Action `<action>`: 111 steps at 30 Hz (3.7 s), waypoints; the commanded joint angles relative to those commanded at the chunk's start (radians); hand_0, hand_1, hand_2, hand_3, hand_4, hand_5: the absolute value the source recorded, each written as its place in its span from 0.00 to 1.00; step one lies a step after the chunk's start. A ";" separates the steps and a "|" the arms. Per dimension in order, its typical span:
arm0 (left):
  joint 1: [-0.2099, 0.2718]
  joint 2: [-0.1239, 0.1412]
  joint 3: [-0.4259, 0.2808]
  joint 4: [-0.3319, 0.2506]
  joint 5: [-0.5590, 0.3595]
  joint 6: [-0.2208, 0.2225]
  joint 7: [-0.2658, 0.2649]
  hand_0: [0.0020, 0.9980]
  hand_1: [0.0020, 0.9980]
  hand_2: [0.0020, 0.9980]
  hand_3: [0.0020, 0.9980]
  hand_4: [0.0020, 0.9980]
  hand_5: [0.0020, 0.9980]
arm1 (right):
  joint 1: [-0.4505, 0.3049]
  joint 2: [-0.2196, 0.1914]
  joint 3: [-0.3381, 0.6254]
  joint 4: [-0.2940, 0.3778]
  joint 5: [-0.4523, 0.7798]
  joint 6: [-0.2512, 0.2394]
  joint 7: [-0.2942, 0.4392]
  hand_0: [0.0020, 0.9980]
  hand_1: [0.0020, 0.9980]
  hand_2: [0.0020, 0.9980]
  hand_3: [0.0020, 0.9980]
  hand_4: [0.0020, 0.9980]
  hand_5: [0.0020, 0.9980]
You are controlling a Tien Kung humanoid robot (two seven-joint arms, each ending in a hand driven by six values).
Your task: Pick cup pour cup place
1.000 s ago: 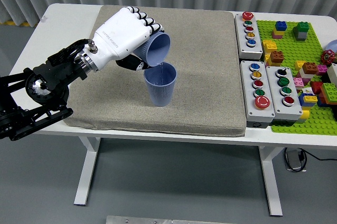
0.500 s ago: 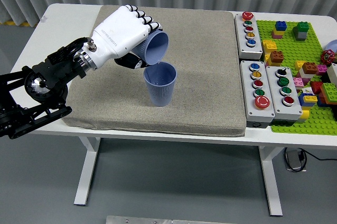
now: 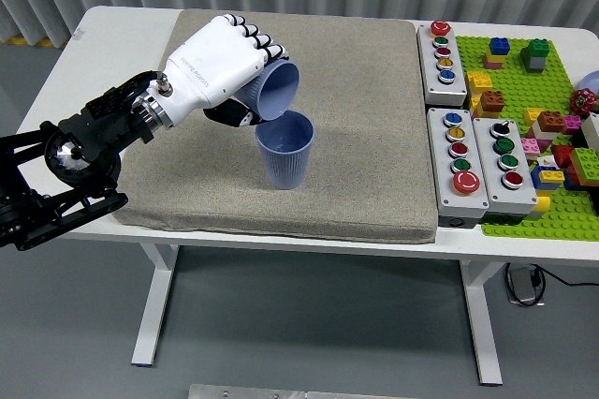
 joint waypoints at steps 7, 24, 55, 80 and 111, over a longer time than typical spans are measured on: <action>0.006 0.002 -0.029 -0.003 0.000 0.023 -0.033 0.43 0.48 0.53 0.50 0.65 0.02 | 0.004 -0.001 -0.002 -0.001 0.004 -0.001 0.001 0.70 0.67 0.61 0.61 0.00 0.31; 0.075 -0.007 -0.144 0.089 -0.256 0.048 -0.108 0.43 0.48 0.53 0.50 0.66 0.02 | 0.012 -0.003 0.001 -0.001 0.006 -0.002 0.002 0.70 0.67 0.61 0.61 0.00 0.31; 0.268 -0.170 -0.354 0.117 -1.120 0.127 -0.356 0.46 0.48 0.52 0.50 0.66 0.02 | -0.011 0.006 0.017 0.000 -0.025 0.003 -0.003 0.70 0.67 0.61 0.61 0.00 0.31; 0.295 -0.262 -0.374 0.342 -1.347 0.172 -0.417 0.47 0.51 0.54 0.52 0.66 0.04 | -0.010 0.005 0.017 0.000 -0.022 0.001 -0.001 0.70 0.67 0.61 0.61 0.00 0.31; 0.276 -0.377 -0.333 0.542 -1.529 0.155 -0.621 0.50 0.53 0.56 0.52 0.69 0.09 | 0.002 0.008 0.020 0.000 -0.034 0.003 -0.004 0.70 0.67 0.61 0.61 0.00 0.32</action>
